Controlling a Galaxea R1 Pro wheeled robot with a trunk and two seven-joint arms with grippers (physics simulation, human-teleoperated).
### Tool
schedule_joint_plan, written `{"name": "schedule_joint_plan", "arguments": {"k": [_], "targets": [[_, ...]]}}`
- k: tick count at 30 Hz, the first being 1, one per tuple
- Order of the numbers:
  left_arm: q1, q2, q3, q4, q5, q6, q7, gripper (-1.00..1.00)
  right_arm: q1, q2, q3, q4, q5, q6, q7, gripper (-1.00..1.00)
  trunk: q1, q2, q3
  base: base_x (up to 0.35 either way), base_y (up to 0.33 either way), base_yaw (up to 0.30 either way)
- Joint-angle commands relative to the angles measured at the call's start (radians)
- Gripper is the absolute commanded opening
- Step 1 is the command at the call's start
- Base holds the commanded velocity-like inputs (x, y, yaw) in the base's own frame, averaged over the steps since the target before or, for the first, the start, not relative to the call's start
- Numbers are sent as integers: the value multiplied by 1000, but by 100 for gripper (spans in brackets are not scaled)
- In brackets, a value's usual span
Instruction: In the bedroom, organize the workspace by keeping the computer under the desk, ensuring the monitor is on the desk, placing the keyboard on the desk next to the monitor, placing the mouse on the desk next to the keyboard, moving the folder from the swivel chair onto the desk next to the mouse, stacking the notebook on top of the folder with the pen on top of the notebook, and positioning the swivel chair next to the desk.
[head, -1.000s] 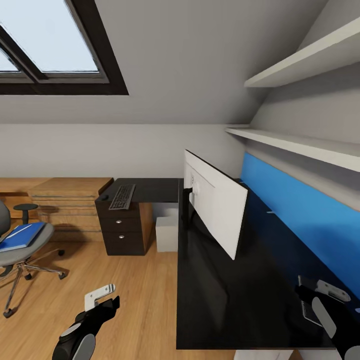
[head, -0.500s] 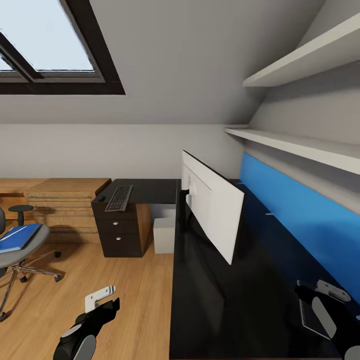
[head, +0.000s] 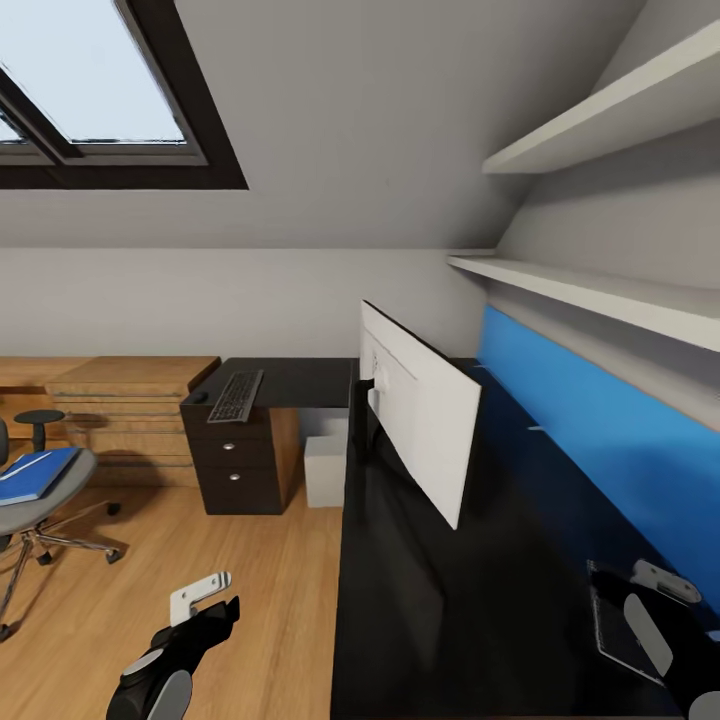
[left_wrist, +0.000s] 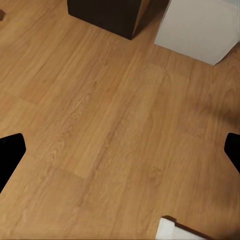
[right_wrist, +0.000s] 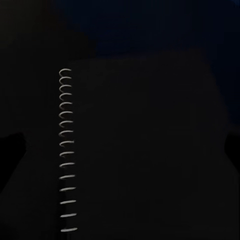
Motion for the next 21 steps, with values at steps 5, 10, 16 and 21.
{"name": "schedule_joint_plan", "arguments": {"k": [5,10,16,21], "targets": [[-1,1,-2,-2,10,1,10,100,0,0,1,-2,-10,3,-5,100,0,-1,-1,0,-160,0],[-1,1,-2,-2,9,1,11,100,0,0,1,-2,-10,3,-5,100,0,-1,-1,0,-32,0],[-1,1,-2,-2,10,1,11,100,0,0,2,-2,-9,2,-5,100,0,-1,-1,0,-9,0],[-1,1,-1,-2,10,2,11,100,0,0,3,-2,-9,2,-6,100,0,-1,-1,0,-1,0]]}}
